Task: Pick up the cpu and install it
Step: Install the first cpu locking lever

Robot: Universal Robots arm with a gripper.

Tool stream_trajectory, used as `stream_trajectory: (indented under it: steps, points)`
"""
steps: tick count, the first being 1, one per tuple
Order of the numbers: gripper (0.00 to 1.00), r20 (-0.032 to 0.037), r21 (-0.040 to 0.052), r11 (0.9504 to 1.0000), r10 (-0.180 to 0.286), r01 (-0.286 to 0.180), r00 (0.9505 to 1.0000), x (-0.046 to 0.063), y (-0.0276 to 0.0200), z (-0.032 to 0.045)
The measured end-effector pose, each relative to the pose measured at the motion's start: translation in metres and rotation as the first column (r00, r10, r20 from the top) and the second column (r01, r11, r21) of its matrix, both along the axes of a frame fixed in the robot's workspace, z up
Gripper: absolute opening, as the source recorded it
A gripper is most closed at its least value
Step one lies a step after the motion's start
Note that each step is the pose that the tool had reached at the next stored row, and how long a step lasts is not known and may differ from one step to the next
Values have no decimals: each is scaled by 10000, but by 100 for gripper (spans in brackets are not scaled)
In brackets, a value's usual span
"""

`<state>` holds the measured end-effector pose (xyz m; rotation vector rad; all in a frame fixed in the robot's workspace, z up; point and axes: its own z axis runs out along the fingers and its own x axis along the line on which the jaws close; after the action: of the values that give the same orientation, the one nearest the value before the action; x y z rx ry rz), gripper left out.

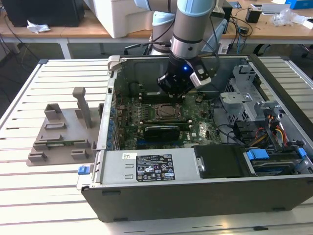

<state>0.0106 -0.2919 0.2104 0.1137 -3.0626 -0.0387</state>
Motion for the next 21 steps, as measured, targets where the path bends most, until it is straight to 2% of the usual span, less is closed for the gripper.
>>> stream_trajectory:
  steps: [1, 3, 6, 7, 9, 11, 16, 17, 21]
  points:
    - [11, 0, 0, 10000, 1, -1, 10000, 0, -34, 0]
    - [11, 0, 0, 10000, 1, -1, 10000, 0, -176, -1]
    - [11, -1, -1, 10000, 1, -1, 10000, 0, -303, -3]
    - [11, 0, 2, 10000, 2, -2, 10000, 0, -374, -4]
    - [11, -1, -2, 10000, 1, -1, 10000, 0, -383, 12]
    - [11, 0, 0, 10000, 0, 0, 10000, 0, -383, 59]
    - [11, 0, -1, 10000, 1, -1, 10000, 0, -383, 224]
    - [11, 0, 0, 10000, 1, -1, 10000, 0, -383, 285]
    - [11, 0, 1, 10000, 1, -1, 10000, 0, -383, 439]
